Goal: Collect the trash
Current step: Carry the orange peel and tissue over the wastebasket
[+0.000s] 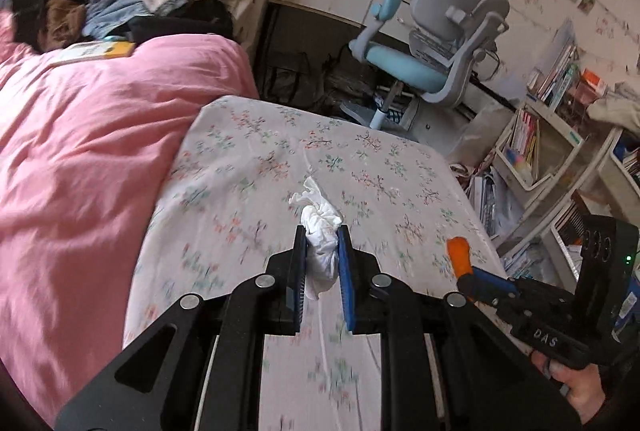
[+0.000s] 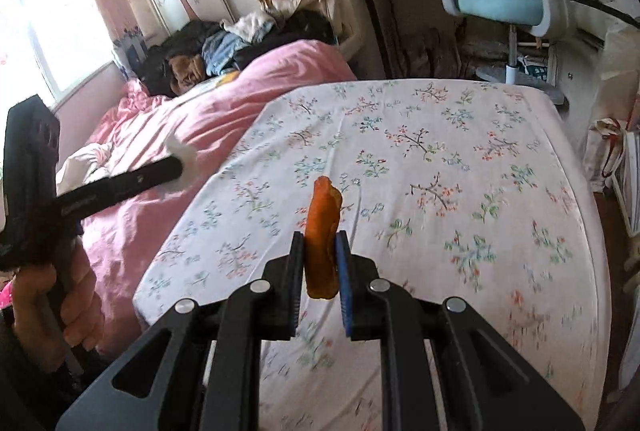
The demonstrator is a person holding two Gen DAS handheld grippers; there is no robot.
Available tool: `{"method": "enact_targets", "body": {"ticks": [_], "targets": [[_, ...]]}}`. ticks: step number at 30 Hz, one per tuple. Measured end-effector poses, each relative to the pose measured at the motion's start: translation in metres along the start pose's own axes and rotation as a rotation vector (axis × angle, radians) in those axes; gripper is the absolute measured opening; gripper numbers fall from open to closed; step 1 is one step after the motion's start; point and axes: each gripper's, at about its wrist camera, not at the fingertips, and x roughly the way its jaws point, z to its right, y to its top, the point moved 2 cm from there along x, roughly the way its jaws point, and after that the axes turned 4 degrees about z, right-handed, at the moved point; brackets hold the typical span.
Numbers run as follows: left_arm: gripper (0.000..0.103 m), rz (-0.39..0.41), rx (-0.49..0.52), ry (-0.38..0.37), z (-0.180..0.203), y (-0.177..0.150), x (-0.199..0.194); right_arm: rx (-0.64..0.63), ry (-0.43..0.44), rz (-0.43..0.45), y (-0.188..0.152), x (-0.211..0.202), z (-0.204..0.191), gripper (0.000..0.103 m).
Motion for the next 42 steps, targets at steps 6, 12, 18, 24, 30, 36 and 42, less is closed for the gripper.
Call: {"method": "enact_targets", "body": {"ticks": [6,12,18,24,30,36,42], "targets": [[0.015,-0.003,-0.020,0.020,0.003,-0.041,-0.041,0.005,0.003,0.031,-0.020,-0.019,-0.010,0.016],[0.015,-0.017,0.034,0.046,0.015,-0.067,-0.054,-0.017,-0.004,0.043,-0.034,-0.031,-0.019,0.016],[0.015,-0.024,0.052,0.046,0.021,-0.075,-0.057,-0.020,-0.028,0.044,-0.048,-0.038,-0.021,0.016],[0.015,-0.007,0.058,0.053,0.022,-0.076,-0.060,-0.020,-0.041,0.037,-0.055,-0.039,-0.021,0.016],[0.015,-0.005,0.049,0.058,0.020,-0.075,-0.059,-0.020,-0.042,0.025,-0.060,-0.036,-0.022,0.017],[0.015,-0.003,0.061,0.061,0.022,-0.075,-0.058,-0.018,-0.041,0.023,-0.061,-0.036,-0.022,0.017],[0.015,0.000,0.068,0.063,0.023,-0.075,-0.057,-0.014,-0.041,0.027,-0.062,-0.037,-0.021,0.017]]}}
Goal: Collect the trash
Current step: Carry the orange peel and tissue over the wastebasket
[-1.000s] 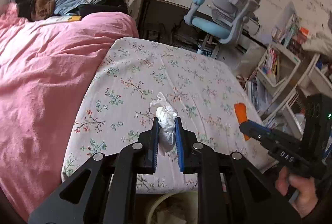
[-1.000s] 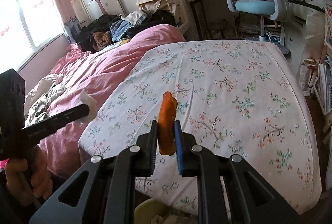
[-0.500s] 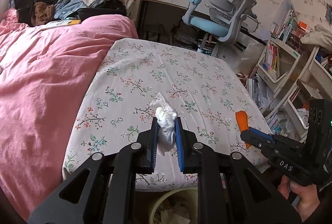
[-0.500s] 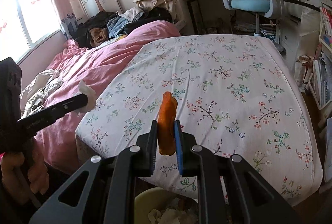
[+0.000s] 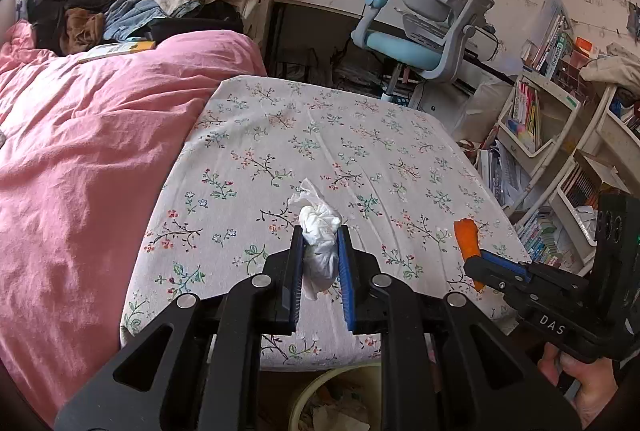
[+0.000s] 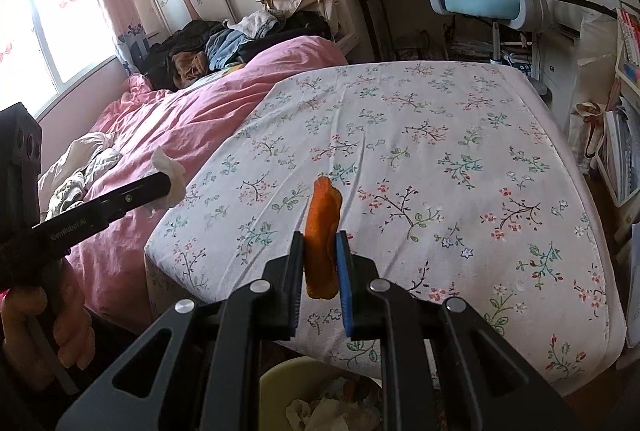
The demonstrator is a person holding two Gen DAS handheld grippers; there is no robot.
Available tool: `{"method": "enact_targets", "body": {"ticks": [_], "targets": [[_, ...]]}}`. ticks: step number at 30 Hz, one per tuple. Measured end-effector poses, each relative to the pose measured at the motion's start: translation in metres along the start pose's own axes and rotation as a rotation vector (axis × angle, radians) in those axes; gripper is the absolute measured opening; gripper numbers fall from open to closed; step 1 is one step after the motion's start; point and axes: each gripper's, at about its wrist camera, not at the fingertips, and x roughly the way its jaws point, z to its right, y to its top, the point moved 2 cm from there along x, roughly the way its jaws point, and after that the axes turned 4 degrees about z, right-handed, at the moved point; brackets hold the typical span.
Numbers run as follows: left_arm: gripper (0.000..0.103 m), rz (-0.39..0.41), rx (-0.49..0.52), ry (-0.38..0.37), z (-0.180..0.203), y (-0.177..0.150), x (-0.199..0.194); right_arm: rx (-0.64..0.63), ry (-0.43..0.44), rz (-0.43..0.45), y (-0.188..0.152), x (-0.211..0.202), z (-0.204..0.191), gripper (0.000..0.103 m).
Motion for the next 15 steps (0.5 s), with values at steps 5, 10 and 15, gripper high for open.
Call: {"method": "enact_targets", "body": {"ticks": [5,10,15], "targets": [[0.015,0.000,-0.001,0.000,0.0001,0.0001,-0.0004,0.000,0.000,-0.001,0.0001,0.0002,0.0002,0.017],[0.015,-0.001,0.002,0.001,0.0001,0.0000,-0.0005,-0.002,0.002,-0.006,-0.0011,-0.0003,-0.0008,0.017],[0.015,-0.008,0.011,0.004,0.0017,-0.0022,-0.0002,-0.003,0.008,-0.016,-0.0058,-0.0034,-0.0030,0.017]]}}
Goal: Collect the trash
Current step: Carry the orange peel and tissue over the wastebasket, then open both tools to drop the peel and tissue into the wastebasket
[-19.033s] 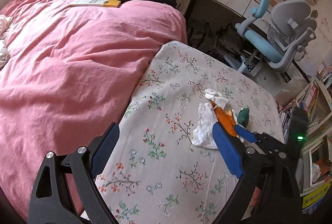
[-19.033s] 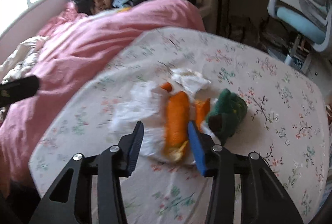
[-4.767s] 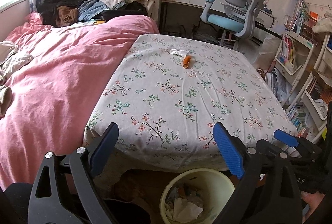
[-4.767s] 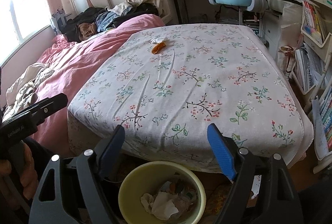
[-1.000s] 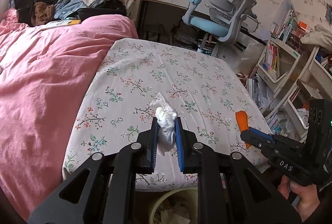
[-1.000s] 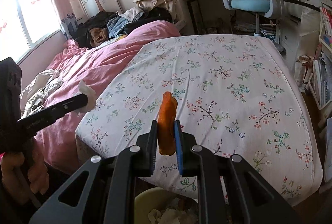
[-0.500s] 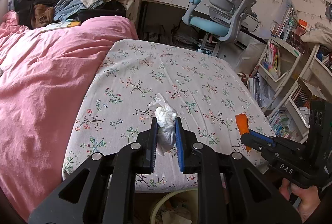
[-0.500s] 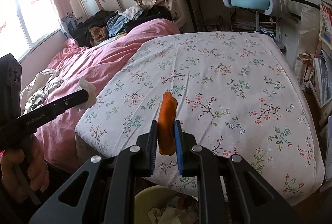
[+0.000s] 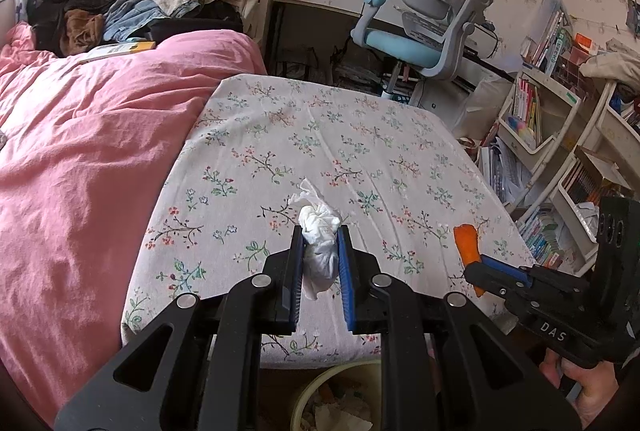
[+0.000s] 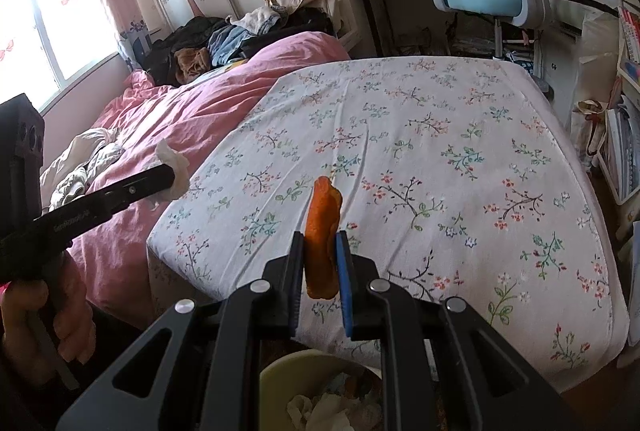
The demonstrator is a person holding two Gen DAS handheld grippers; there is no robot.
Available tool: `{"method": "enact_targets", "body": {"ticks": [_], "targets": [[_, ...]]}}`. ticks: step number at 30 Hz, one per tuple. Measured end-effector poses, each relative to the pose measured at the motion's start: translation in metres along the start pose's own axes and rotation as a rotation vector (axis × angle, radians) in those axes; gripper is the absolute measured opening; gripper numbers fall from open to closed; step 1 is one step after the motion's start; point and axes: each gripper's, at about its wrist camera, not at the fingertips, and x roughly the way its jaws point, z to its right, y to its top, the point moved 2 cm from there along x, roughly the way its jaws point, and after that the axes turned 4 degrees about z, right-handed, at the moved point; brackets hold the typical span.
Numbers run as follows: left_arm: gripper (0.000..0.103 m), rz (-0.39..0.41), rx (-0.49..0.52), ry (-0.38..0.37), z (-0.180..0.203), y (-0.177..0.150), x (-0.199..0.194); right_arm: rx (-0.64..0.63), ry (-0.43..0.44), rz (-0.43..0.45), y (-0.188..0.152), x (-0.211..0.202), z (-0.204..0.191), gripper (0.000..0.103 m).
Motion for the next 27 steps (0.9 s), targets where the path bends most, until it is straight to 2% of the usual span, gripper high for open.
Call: {"method": "enact_targets", "body": {"ticks": [27], "targets": [[0.015,-0.048,0.050,-0.018,0.022,-0.042,-0.020,-0.013,0.053,-0.130,-0.067,-0.031,-0.023,0.017]]}}
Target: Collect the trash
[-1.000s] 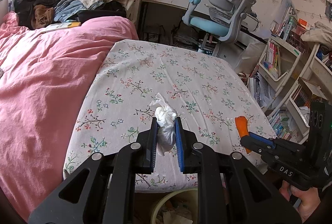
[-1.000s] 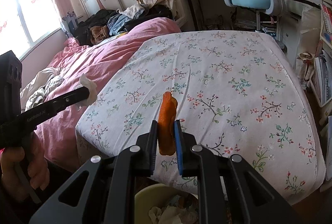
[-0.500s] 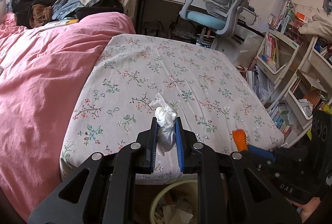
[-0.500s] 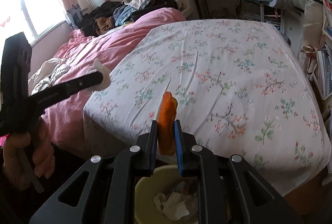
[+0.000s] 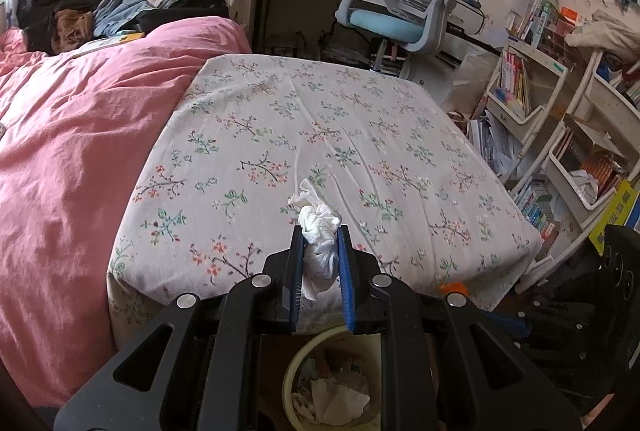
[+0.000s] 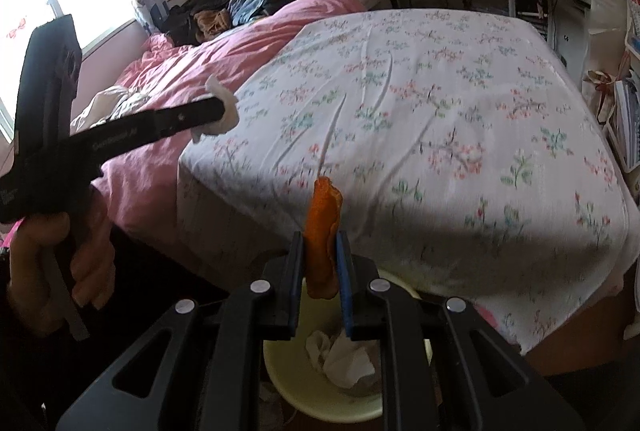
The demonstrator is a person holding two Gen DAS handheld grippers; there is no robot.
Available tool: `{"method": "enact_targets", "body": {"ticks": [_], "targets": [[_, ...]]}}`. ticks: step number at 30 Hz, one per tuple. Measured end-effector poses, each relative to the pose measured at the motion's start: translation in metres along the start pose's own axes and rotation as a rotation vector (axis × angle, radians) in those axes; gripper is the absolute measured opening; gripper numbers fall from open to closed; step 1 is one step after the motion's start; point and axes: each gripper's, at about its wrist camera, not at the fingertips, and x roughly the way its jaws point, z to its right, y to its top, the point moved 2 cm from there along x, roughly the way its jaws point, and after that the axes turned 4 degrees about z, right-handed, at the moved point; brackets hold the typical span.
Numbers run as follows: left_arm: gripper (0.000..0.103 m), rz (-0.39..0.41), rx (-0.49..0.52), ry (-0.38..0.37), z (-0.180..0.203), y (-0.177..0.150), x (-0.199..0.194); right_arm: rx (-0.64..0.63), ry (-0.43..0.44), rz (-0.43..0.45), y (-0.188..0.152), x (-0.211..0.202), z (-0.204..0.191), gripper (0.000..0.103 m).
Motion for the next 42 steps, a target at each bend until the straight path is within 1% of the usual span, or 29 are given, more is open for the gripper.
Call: {"method": "enact_targets", "body": {"ticks": [13,17,19,20,22,23,24,25,26,27,28,29,31,33,36,42], "targets": [[0.015,-0.022,0.030,0.002,0.011,-0.021,-0.012,-0.016,0.018,-0.048,-0.018,-0.001,-0.012,0.017],[0.015,-0.042,0.042,0.001,0.016,-0.030,-0.014,-0.012,0.011,-0.067,-0.023,0.000,-0.012,0.018],[0.015,-0.067,0.044,-0.007,0.019,-0.037,-0.014,-0.002,-0.002,-0.067,-0.023,-0.001,-0.010,0.030],[0.015,-0.081,0.043,-0.010,0.020,-0.040,-0.014,0.003,-0.006,-0.062,-0.023,-0.002,-0.010,0.039],[0.015,-0.133,0.038,-0.031,0.022,-0.051,-0.012,0.028,-0.016,-0.050,-0.023,-0.004,-0.005,0.042],[0.017,-0.160,0.038,-0.041,0.024,-0.055,-0.010,0.041,-0.029,-0.041,-0.022,-0.005,-0.002,0.046],[0.019,-0.194,0.042,-0.049,0.027,-0.061,-0.007,0.050,-0.042,-0.032,-0.023,-0.006,0.000,0.051],[0.026,-0.221,0.052,-0.051,0.031,-0.067,-0.005,0.056,-0.047,-0.026,-0.023,-0.008,0.001,0.051],[0.035,-0.233,0.067,-0.045,0.034,-0.070,-0.005,0.064,-0.052,-0.019,-0.022,-0.009,0.003,0.052],[0.039,-0.225,0.082,-0.032,0.037,-0.072,-0.006,0.072,-0.062,-0.008,-0.022,-0.011,0.005,0.054],[0.048,-0.211,0.094,-0.022,0.039,-0.072,-0.008,0.077,-0.077,0.009,-0.021,-0.013,0.006,0.057],[0.055,-0.193,0.106,-0.010,0.041,-0.072,-0.010,0.079,-0.086,0.022,-0.021,-0.015,0.007,0.062],[0.064,-0.143,0.114,0.016,0.042,-0.068,-0.018,0.085,-0.111,0.061,-0.018,-0.021,0.010,0.065],[0.067,-0.109,0.110,0.030,0.040,-0.065,-0.024,0.091,-0.136,0.096,-0.016,-0.026,0.013,0.071],[0.071,-0.067,0.101,0.049,0.038,-0.060,-0.032,0.101,-0.163,0.137,-0.013,-0.031,0.016,0.073],[0.078,0.007,0.087,0.082,0.033,-0.049,-0.043,0.095,-0.189,0.152,-0.010,-0.031,0.017,0.077]]}}
